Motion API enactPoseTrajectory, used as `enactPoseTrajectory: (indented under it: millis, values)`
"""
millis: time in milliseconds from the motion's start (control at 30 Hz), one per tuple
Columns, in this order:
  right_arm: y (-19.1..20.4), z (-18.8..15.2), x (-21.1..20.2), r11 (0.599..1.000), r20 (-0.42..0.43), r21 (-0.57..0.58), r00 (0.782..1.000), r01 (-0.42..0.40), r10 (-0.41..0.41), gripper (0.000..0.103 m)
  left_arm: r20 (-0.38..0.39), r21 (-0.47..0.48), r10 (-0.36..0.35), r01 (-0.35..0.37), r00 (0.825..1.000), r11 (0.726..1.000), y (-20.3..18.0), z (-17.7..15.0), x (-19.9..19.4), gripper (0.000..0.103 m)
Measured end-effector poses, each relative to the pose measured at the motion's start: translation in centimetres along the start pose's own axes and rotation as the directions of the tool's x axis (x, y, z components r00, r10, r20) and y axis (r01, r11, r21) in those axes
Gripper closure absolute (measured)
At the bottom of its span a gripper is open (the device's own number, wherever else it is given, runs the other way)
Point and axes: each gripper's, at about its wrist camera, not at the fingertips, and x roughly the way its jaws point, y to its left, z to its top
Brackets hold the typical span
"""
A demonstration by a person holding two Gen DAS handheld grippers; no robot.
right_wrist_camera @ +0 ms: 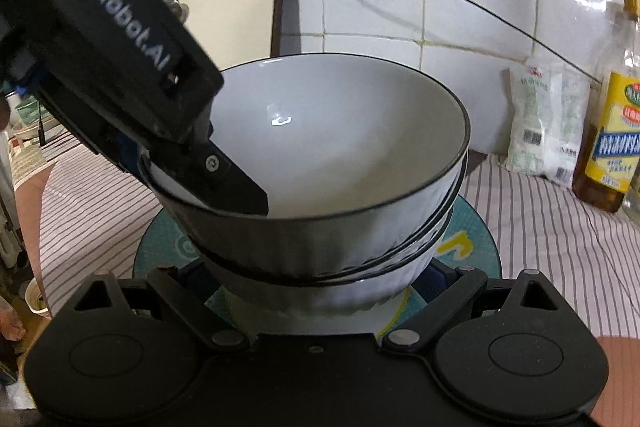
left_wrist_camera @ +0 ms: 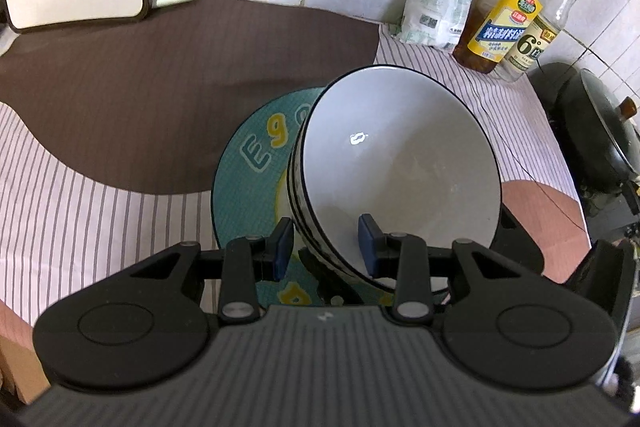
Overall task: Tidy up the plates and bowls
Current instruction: 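Carry the bowl stack with the left tool and lower it onto the egg plates, then open the left tool and release the bowl stack on the plates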
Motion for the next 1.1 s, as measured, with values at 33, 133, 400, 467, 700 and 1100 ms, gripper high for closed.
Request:
enactPoseTrajectory:
  millis: [33, 133, 400, 467, 700, 1100]
  values:
    - [0.1, 0.2, 0.0, 1.000, -0.009, -0.005, 1.000, 0.007, -0.007, 0.006, 0.005, -0.002, 0.003, -0.003, 1.000, 1.000, 0.0, 0.0, 0.0, 0.069]
    - [0.6, 0.5, -0.7, 0.999, -0.030, -0.033, 0.999, 0.039, -0.040, 0.005, 0.022, -0.029, 0.006, -0.005, 1.000, 1.000, 0.1, -0.2, -0.1, 0.068]
    - [0.8, 1.2, -5.2, 0.998, -0.099, 0.002, 0.993, 0.061, -0.061, 0.005, 0.102, -0.020, 0.038, -0.036, 0.994, 0.999, -0.4, -0.7, -3.4, 0.062]
    - [0.6, 1.5, -6.5, 0.997, -0.105, 0.022, 0.992, 0.069, -0.067, 0.005, 0.123, -0.022, 0.039, -0.037, 0.992, 0.999, -0.6, -0.9, -4.6, 0.062]
    - [-0.8, 3.2, -11.1, 0.980, -0.113, 0.129, 0.984, 0.153, -0.139, 0.005, 0.187, -0.032, 0.056, -0.051, 0.981, 0.998, -2.4, -2.2, -9.5, 0.058]
    - [-0.8, 6.3, -17.6, 0.943, -0.154, 0.123, 0.944, 0.310, -0.291, 0.004, 0.270, 0.005, 0.079, -0.083, 0.960, 0.996, -5.9, -5.0, -15.9, 0.049]
